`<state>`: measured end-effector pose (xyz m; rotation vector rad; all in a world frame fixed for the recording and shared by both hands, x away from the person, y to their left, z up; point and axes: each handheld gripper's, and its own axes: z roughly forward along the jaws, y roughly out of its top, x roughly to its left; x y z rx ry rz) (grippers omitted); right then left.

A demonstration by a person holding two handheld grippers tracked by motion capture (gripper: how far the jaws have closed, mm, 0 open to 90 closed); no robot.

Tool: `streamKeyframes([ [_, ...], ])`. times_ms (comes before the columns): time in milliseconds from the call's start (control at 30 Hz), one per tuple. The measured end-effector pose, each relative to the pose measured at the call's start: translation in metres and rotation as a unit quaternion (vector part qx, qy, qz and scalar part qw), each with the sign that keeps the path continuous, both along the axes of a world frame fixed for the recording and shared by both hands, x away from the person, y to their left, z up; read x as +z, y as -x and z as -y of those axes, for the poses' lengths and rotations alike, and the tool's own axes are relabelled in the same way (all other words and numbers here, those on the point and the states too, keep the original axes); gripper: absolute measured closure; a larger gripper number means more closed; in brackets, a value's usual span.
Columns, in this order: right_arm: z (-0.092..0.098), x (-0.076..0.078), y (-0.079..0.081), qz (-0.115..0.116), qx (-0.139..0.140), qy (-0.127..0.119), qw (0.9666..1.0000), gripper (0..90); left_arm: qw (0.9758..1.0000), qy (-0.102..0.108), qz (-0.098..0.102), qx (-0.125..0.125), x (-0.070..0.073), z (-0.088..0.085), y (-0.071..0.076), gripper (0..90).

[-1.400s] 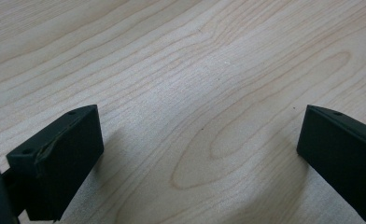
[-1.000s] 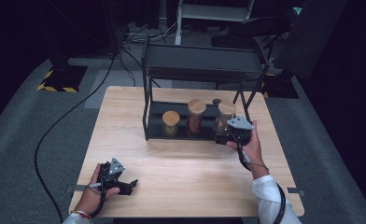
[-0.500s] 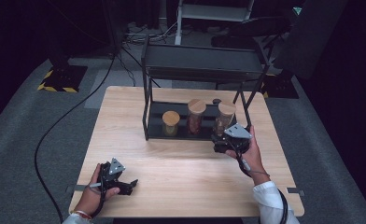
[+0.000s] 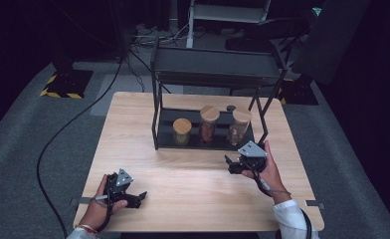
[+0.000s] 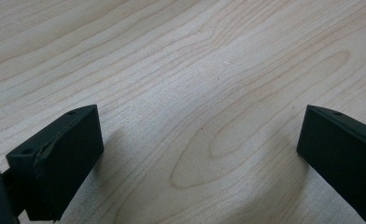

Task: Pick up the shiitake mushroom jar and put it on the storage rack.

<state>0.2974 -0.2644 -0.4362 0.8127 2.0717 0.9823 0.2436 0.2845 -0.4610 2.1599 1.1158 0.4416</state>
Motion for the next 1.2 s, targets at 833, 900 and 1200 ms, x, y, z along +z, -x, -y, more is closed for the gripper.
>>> streamKeyframes([
  [833,0.013,-0.021,0.017,-0.038,0.046,0.052,0.9969,2.8,1.0,0.0,0.0,0.0,0.0,0.0,0.0,0.0],
  [900,0.016,-0.022,0.019,-0.041,0.045,0.051,0.9968,2.8,1.0,0.0,0.0,0.0,0.0,0.0,0.0,0.0],
  [1200,0.032,-0.026,0.022,-0.072,0.044,0.053,0.995,2.8,1.0,0.001,0.0,-0.002,0.0,0.0,-0.001,0.0],
])
